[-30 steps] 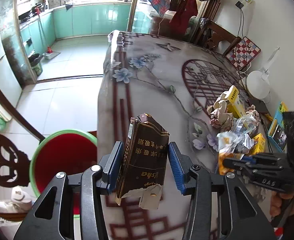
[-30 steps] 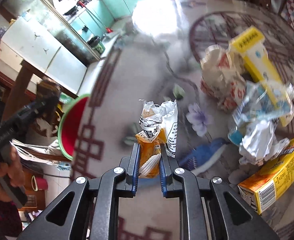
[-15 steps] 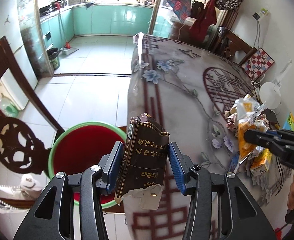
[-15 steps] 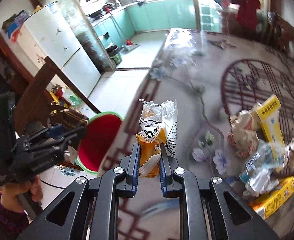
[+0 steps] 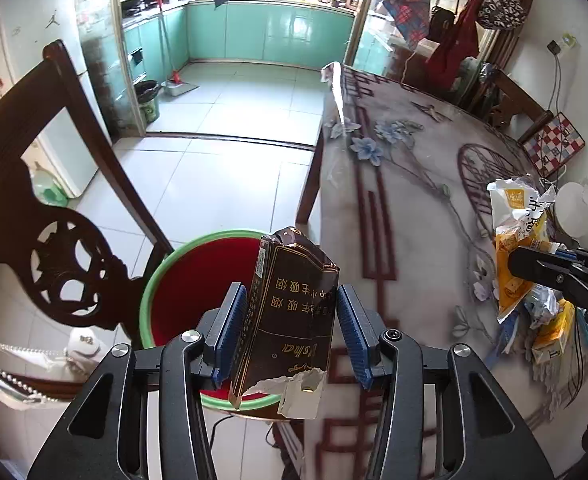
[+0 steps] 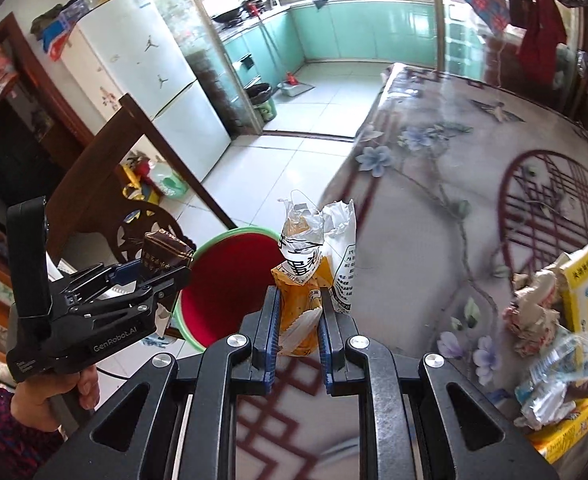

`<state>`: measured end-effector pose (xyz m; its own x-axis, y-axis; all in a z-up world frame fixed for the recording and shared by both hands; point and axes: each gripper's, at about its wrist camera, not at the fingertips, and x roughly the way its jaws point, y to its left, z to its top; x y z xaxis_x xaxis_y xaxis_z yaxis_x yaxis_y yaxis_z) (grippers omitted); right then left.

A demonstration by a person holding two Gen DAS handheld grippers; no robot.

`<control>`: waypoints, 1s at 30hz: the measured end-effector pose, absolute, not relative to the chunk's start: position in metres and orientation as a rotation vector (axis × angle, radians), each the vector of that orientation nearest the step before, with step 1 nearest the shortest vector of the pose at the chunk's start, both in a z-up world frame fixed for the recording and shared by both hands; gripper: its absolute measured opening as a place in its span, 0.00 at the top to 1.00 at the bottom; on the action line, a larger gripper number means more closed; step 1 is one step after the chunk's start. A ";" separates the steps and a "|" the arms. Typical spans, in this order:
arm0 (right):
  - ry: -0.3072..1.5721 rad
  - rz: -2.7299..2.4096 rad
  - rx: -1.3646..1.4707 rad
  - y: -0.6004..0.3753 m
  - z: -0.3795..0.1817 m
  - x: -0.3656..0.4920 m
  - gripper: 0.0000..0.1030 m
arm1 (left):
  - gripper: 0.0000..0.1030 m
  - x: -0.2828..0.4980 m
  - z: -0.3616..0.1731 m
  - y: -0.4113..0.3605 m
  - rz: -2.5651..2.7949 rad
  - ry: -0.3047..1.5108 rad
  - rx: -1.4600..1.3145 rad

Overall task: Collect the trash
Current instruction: 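Carry the wrapper and the cigarette box over the red bucket with both grippers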

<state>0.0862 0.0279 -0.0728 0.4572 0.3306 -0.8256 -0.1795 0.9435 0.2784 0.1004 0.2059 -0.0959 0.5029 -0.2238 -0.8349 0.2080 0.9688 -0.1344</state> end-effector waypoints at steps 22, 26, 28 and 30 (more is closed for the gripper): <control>1.128 0.516 0.171 0.106 -0.115 0.118 0.86 | 0.56 0.129 -0.141 0.260 -0.171 1.117 -0.087; 1.143 0.530 0.158 0.114 -0.121 0.116 0.86 | 0.56 0.144 -0.161 0.261 -0.164 1.146 -0.073; 1.150 0.536 0.151 0.117 -0.123 0.116 0.86 | 0.56 0.152 -0.174 0.263 -0.160 1.173 -0.083; 1.156 0.534 0.142 0.117 -0.124 0.115 0.86 | 0.56 0.157 -0.185 0.263 -0.147 1.202 -0.085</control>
